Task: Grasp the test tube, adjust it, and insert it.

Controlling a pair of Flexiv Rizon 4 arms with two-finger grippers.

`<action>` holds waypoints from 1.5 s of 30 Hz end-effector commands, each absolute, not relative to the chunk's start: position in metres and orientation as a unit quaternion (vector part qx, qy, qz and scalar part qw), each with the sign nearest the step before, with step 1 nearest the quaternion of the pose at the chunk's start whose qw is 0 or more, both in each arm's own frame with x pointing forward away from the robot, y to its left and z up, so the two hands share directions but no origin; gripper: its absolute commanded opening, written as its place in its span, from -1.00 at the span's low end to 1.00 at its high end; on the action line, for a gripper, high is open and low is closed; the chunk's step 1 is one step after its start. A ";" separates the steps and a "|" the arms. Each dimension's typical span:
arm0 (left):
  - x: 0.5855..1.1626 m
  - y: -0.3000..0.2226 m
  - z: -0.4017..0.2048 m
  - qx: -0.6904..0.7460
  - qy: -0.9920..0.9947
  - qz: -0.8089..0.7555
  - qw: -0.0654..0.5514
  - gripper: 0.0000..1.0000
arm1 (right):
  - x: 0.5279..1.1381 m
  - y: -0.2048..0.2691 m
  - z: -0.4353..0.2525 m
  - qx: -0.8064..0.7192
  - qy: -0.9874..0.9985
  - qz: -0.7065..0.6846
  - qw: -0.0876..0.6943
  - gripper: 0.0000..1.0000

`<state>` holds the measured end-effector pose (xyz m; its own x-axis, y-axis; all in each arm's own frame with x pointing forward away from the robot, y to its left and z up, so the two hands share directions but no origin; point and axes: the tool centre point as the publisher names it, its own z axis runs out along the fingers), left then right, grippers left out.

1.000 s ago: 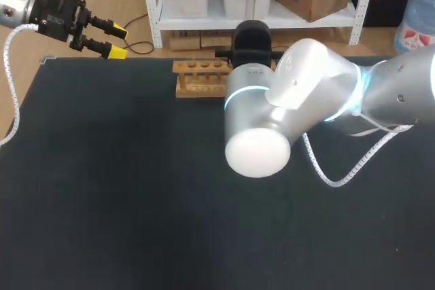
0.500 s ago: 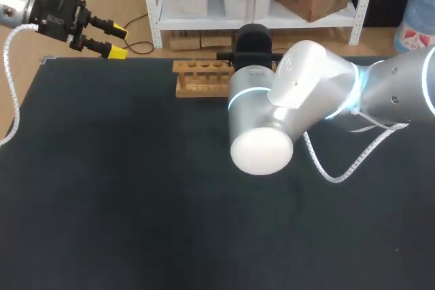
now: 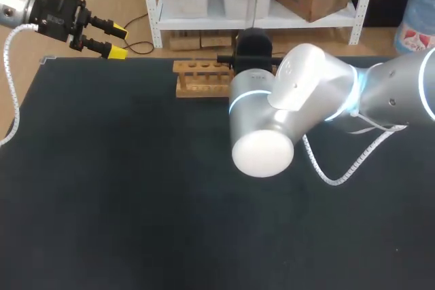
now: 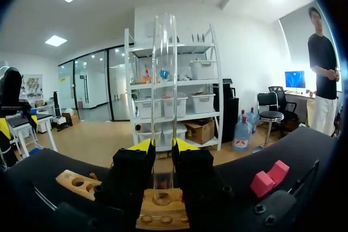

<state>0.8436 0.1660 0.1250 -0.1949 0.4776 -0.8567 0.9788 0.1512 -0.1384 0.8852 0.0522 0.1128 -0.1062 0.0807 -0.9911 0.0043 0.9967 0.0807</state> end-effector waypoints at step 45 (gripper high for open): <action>0.843 0.166 0.124 0.537 0.678 -0.369 0.340 1.00 | 0.878 0.065 0.067 0.051 0.768 0.053 0.636 -1.00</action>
<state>0.8436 0.1660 0.1250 -0.1950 0.4776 -0.8567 0.9788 0.1512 -0.1384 0.8774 0.0635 0.0682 -0.1812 0.1450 -0.9727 0.0167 0.9894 0.1444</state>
